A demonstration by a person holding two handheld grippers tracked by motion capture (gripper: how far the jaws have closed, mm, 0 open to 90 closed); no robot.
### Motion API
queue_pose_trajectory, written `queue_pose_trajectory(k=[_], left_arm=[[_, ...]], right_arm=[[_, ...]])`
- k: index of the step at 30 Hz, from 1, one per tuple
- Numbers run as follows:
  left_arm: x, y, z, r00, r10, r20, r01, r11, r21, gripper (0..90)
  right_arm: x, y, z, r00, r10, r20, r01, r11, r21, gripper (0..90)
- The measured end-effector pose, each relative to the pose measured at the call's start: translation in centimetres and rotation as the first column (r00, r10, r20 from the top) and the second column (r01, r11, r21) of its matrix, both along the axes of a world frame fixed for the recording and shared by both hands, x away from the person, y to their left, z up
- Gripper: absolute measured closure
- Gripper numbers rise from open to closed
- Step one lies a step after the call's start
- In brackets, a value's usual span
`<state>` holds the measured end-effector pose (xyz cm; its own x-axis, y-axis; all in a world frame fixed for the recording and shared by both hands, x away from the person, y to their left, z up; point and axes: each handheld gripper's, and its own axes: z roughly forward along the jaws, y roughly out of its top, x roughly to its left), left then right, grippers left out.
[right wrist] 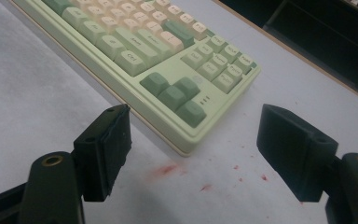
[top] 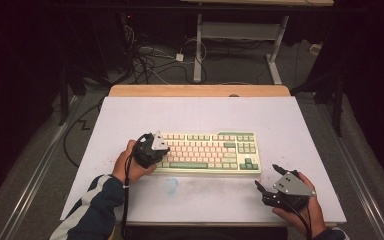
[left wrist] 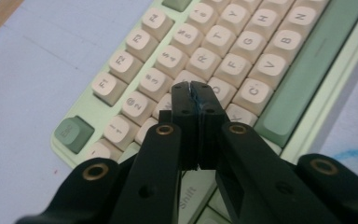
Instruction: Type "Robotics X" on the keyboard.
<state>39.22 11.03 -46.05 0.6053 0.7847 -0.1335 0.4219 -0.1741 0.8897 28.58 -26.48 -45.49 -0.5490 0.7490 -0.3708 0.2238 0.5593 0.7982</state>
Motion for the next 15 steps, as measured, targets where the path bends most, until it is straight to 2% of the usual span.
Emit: queue_pose_trajectory(k=[2, 4, 7, 15], left_arm=[[0.1, 0.1, -0.1, 1.0000, 0.007, 0.000, -0.007, 1.0000, 0.006, 86.1], [0.2, 0.2, -0.1, 0.9999, 0.007, -0.008, -0.007, 0.9999, -0.010, 86.0], [0.1, -0.1, 0.0, 1.0000, -0.004, -0.007, 0.004, 0.9999, -0.011, 85.7], [0.1, -1.1, -0.5, 0.9996, -0.022, -0.016, 0.023, 0.9996, 0.017, 85.8]], right_arm=[[0.0, 0.0, 0.0, 1.0000, -0.001, 0.001, 0.001, 1.000, -0.002, 26.6], [0.0, 0.0, 0.0, 1.0000, -0.002, 0.000, 0.002, 1.000, 0.000, 26.7], [0.0, 0.0, 0.0, 1.0000, -0.002, -0.001, 0.002, 1.000, -0.002, 26.6], [0.1, 0.0, -0.1, 1.0000, 0.002, -0.005, -0.002, 1.000, -0.005, 26.7]])
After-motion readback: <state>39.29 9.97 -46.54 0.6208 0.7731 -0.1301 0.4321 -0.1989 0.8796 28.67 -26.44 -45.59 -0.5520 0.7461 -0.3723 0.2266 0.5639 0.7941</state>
